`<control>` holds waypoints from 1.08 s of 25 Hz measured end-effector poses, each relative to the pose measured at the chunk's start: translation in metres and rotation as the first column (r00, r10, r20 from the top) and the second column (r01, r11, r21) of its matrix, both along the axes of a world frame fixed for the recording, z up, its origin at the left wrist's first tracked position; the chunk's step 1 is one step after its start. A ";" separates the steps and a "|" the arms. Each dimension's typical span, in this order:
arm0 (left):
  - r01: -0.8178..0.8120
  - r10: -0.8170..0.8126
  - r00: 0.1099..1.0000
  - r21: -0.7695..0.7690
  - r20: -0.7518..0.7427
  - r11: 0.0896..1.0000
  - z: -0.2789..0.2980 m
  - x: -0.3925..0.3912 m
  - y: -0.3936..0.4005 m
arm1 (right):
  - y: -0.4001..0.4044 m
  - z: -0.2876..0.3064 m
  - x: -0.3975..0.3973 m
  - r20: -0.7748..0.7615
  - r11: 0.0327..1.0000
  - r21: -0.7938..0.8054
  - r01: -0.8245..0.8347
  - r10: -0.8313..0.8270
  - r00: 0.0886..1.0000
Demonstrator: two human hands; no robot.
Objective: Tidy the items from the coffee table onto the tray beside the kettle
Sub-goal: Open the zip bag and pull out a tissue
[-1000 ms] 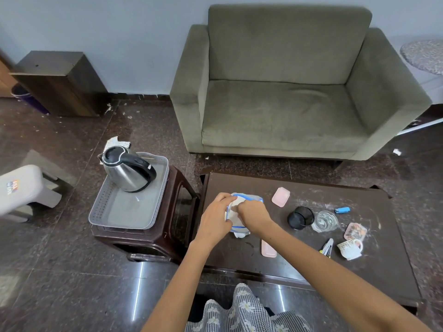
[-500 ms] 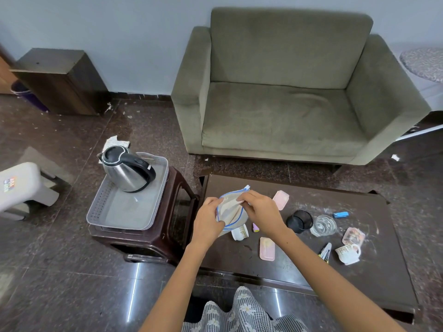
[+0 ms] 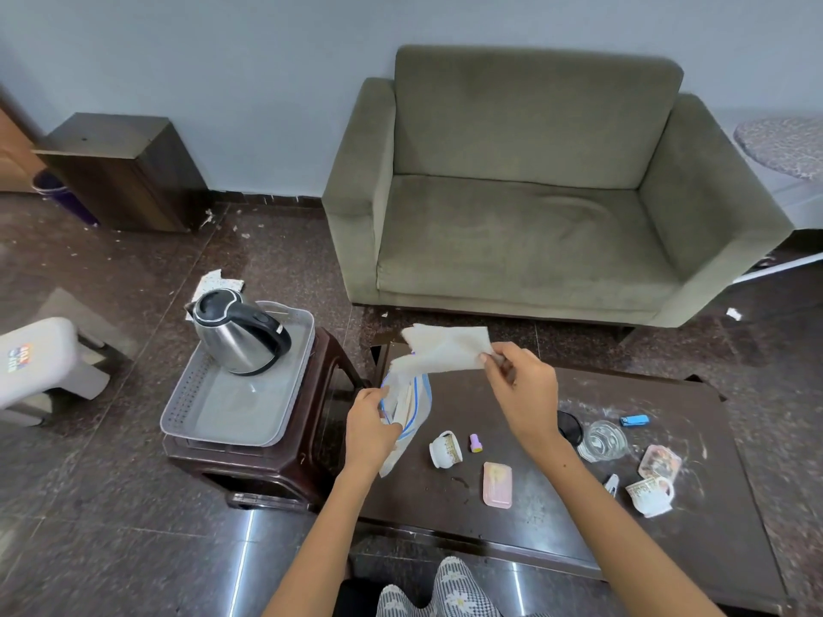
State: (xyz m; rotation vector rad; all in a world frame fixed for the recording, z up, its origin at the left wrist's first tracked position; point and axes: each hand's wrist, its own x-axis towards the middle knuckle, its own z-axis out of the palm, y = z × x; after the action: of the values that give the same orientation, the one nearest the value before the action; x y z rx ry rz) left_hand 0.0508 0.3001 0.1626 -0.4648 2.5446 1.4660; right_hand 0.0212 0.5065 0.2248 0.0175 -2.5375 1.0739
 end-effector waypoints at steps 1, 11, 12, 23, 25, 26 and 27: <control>-0.013 0.013 1.000 0.017 -0.001 1.000 0.001 0.000 0.000 | 0.001 0.001 0.001 -0.031 0.998 0.017 0.056 -0.056 0.998; -0.036 0.047 0.998 0.277 -0.033 0.960 0.013 0.004 0.028 | -0.026 -0.040 -0.005 0.515 0.992 0.100 -0.082 0.018 0.857; -0.003 0.019 0.998 0.261 -0.056 0.965 0.013 0.005 0.033 | -0.033 -0.038 -0.009 0.581 0.998 0.004 -0.062 0.048 0.812; -0.006 0.071 0.972 0.280 -0.226 0.960 0.022 0.006 0.033 | -0.032 -0.031 -0.018 0.612 0.904 0.089 -0.418 0.282 0.739; 0.021 0.049 0.942 0.205 -0.333 0.978 0.024 0.002 0.023 | -0.024 -0.031 -0.015 0.626 0.818 0.140 -0.558 0.363 0.690; 0.056 0.015 0.932 0.184 -0.362 0.981 0.026 0.002 0.020 | -0.022 -0.031 -0.014 0.631 0.782 0.157 -0.603 0.391 0.670; 0.083 -0.012 0.925 0.171 -0.379 0.982 0.026 0.003 0.019 | -0.019 -0.031 -0.012 0.635 0.751 0.169 -0.638 0.412 0.654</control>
State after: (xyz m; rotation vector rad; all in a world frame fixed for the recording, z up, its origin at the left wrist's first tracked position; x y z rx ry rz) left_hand 0.0535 0.3193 0.1885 -0.0956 2.6293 1.9099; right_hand 0.0089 0.4875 0.1934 0.7183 -3.3922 0.8164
